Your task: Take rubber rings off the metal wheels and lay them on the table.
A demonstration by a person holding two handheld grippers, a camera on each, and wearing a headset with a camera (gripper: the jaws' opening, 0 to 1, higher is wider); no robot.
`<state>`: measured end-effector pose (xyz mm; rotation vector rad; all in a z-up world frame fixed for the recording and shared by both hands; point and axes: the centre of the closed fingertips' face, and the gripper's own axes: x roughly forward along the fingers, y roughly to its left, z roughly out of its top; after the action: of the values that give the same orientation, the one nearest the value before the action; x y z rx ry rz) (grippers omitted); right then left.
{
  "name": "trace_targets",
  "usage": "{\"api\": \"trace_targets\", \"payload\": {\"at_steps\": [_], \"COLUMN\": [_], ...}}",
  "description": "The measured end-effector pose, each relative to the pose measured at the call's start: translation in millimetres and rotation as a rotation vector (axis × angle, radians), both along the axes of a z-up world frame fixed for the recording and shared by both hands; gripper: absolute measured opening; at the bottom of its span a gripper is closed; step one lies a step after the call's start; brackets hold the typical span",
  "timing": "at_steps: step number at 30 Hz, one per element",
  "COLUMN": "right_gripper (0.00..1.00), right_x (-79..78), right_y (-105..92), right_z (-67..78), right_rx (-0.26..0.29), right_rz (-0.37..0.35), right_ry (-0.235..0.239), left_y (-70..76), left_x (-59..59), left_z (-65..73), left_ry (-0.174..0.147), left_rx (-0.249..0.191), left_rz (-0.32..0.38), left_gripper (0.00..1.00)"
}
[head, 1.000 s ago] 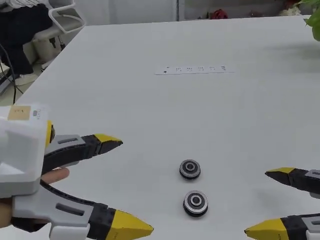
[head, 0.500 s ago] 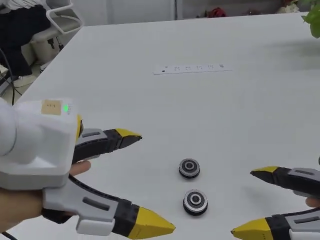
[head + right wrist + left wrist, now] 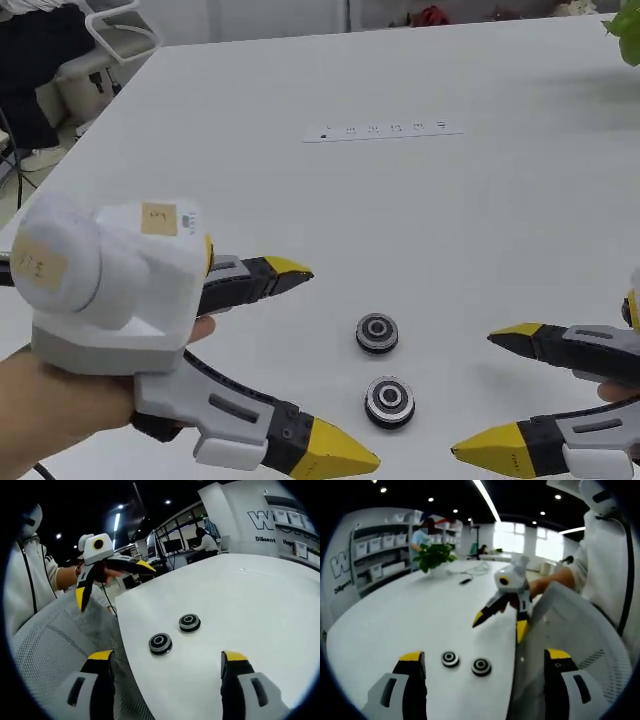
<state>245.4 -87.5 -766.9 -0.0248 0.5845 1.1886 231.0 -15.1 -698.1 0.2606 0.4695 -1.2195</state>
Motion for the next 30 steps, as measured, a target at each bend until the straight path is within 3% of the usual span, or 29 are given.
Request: {"api": "trace_targets", "payload": {"at_steps": [14, 27, 30], "right_gripper": [0.75, 0.63, 0.61], "right_x": [-1.1, 0.9, 1.9], "right_y": [8.4, 11.1, 11.4], "right_z": [-4.6, -7.9, -8.8], "right_rx": [0.002, -0.003, -0.004], "right_rz": [0.034, 0.056, 0.059], "right_ry": [-0.003, -0.028, -0.033], "left_y": [-12.9, -22.8, -24.0], "left_x": [-0.3, 3.5, 5.7], "left_z": [-17.6, -22.3, -26.9], "left_ry": [0.007, -0.004, 0.005], "left_rx": [0.037, 0.035, 0.043], "left_rz": [-0.042, -0.074, -0.077], "left_gripper": [0.94, 0.84, 0.82]}}
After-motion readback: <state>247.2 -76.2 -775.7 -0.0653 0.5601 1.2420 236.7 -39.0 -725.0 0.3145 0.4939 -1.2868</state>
